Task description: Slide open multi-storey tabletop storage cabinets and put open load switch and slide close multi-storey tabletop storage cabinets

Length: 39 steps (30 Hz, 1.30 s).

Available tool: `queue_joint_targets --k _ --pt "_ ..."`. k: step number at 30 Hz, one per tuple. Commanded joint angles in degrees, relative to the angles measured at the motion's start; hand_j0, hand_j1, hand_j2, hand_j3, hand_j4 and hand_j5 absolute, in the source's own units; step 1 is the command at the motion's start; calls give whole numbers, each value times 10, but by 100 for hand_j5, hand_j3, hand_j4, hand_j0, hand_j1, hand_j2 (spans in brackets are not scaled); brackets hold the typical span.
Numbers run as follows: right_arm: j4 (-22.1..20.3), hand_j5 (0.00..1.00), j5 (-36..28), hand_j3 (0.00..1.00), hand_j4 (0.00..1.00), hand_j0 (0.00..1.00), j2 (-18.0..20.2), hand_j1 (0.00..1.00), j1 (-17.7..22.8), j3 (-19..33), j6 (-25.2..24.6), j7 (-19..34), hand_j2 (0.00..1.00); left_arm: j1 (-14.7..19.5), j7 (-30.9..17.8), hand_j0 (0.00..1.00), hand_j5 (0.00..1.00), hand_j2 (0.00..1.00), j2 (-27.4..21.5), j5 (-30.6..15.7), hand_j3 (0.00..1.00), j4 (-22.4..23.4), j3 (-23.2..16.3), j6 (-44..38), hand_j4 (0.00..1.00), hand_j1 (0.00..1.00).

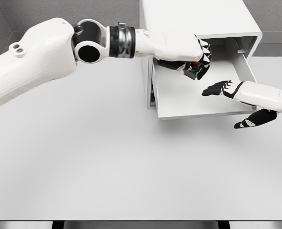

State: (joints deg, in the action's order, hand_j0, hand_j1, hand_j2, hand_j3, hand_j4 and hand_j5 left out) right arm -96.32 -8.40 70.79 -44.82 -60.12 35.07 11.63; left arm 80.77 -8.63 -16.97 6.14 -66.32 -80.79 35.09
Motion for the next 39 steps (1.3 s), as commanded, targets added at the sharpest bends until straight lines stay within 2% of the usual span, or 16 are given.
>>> queue_joint_targets --k 1,10,16,17,18,19,20,28,36,37,39 --pt "0 100 -4 100 100 100 0 100 0 1 -1 0 100 0 0 36 36 36 9 -4 36 2 1 -1 36 36" --pt "-1 100 -4 100 100 100 1 100 0 -1 -1 0 100 1 0 40 40 40 15 -3 40 4 3 -1 40 40" --pt "-1 100 -4 100 100 100 1 100 0 -1 -1 0 100 4 -1 40 40 40 19 -3 40 23 3 -1 40 40" --pt "-1 100 -4 100 100 100 1 100 0 -1 -1 0 100 4 -1 45 45 45 19 -3 45 23 3 -1 45 45" --pt "-1 100 -4 100 100 100 1 100 0 -1 -1 0 100 4 -1 53 53 53 19 -3 53 22 3 -1 53 53" --pt "-1 100 -4 100 100 100 1 100 -1 -1 -1 0 100 4 0 68 68 68 19 1 68 22 4 -1 68 68" --pt "-1 100 -4 100 100 100 1 100 -1 -1 -1 0 100 4 0 72 72 72 19 1 72 20 4 -1 72 72" --pt "-1 100 -4 100 100 100 1 100 -1 0 -1 0 100 6 1 82 82 82 19 1 82 13 8 -1 82 82" --pt "-1 100 -4 100 100 100 1 100 -1 0 -1 0 100 6 2 84 84 84 25 -3 84 15 13 -1 84 84" --pt "-1 100 -4 100 100 100 1 100 -1 0 -1 -1 100 6 2 91 91 91 26 -3 91 14 15 -1 91 91" --pt "-1 100 -4 100 100 100 1 100 -1 0 -1 -1 100 2 2 96 96 96 24 -1 96 4 17 -1 96 96"
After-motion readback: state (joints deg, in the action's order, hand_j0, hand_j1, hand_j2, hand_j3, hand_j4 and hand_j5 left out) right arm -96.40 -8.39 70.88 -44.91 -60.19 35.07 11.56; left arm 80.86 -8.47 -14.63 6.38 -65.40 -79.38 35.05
